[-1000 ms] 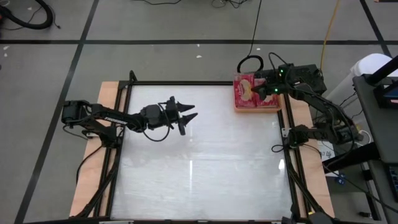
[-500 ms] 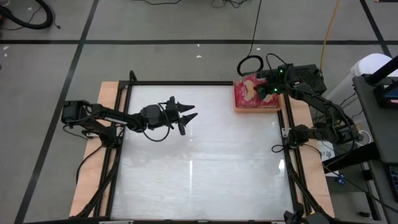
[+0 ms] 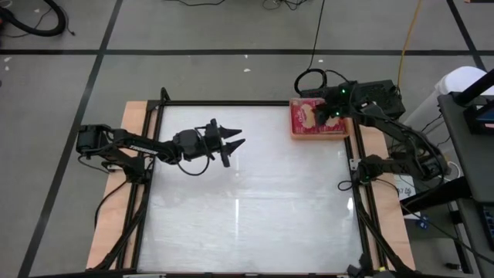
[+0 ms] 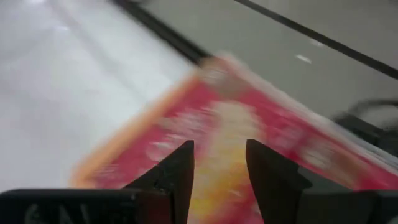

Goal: Sort popcorn bags into baskets
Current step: Return to Home Position

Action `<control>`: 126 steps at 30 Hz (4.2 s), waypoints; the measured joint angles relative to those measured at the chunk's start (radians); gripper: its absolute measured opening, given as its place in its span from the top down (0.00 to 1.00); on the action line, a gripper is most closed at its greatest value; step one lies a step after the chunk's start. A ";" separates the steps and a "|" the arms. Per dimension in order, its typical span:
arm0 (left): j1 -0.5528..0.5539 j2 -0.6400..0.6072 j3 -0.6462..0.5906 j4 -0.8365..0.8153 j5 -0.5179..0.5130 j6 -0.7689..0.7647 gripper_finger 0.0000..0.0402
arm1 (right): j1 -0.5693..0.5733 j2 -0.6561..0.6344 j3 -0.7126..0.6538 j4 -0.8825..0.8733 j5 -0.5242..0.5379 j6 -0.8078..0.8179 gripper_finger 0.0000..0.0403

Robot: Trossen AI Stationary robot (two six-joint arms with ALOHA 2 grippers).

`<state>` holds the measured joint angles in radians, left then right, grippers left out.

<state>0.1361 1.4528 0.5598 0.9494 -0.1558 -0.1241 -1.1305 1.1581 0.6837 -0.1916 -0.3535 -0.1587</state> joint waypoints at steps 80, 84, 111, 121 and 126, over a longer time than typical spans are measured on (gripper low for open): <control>-0.229 -0.341 -0.322 -0.086 -0.143 0.198 0.98 | 1.148 -1.100 -0.669 0.344 0.334 0.029 1.00; -0.229 -0.341 -0.322 -0.085 -0.143 0.196 0.99 | 1.148 -1.152 -0.669 0.306 0.397 0.020 1.00; -0.223 -0.374 -0.371 -0.037 -0.158 0.182 0.99 | 1.148 -1.154 -0.669 0.252 0.349 0.068 1.00; -0.213 -0.631 -0.546 -0.024 -0.160 0.148 0.99 | 1.148 -1.153 -0.669 0.252 0.352 0.068 1.00; -0.260 -0.752 -0.550 -0.078 -0.164 0.157 0.99 | 1.148 -1.147 -0.669 0.253 0.352 0.068 1.00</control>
<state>-0.1239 0.7011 0.0099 0.8718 -0.3196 0.0331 0.0174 0.0109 0.0151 0.0615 -0.0017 -0.0903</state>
